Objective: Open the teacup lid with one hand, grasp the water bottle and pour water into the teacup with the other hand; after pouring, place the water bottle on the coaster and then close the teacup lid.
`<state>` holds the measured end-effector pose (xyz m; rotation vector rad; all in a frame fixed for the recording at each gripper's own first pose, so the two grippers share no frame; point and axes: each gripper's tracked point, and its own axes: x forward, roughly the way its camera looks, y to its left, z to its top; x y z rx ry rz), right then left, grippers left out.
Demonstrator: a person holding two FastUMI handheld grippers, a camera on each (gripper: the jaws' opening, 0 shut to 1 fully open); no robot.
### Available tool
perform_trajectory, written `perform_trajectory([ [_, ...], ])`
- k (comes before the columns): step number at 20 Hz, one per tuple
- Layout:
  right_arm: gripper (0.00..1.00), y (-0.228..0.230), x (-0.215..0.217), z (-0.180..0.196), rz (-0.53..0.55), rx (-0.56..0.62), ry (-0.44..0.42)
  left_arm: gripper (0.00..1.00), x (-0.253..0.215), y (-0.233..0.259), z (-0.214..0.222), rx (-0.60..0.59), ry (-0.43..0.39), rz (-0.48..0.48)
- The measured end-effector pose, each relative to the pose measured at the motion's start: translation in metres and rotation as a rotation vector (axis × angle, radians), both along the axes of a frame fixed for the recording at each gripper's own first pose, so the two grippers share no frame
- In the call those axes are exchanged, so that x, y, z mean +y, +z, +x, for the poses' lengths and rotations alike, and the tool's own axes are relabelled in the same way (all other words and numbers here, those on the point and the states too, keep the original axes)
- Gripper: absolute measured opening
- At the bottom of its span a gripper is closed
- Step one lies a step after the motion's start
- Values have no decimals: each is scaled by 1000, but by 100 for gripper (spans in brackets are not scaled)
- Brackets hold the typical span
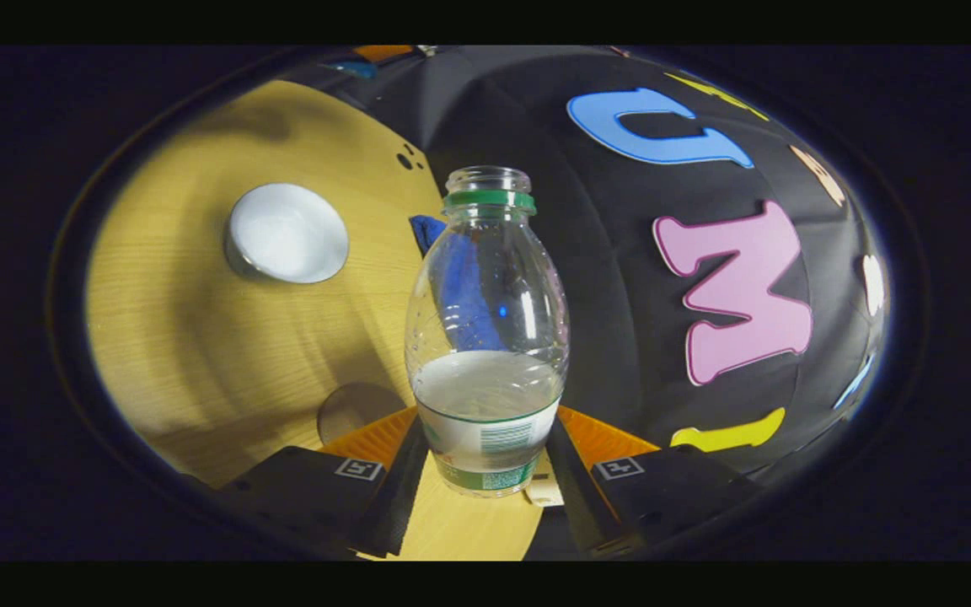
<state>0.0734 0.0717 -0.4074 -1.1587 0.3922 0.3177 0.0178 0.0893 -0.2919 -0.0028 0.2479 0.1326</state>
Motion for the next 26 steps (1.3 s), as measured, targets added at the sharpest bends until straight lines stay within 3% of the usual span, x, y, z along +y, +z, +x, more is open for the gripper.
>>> perform_trajectory([
  [13,72,6,5,1,-257,-30,136,34,4,-12,-8,29,9,-17],
  [20,75,14,6,10,-330,-70,196,33,7,-16,-11,34,20,-25],
  [21,75,15,6,10,-342,-75,203,29,6,-16,-10,34,21,-25],
  [22,76,16,7,11,-351,-77,212,33,6,-17,-10,35,21,-23],
  [25,76,20,4,16,-386,-87,235,29,5,-16,-11,35,21,-22],
  [26,76,20,5,17,-394,-90,242,33,5,-16,-10,34,20,-22],
])
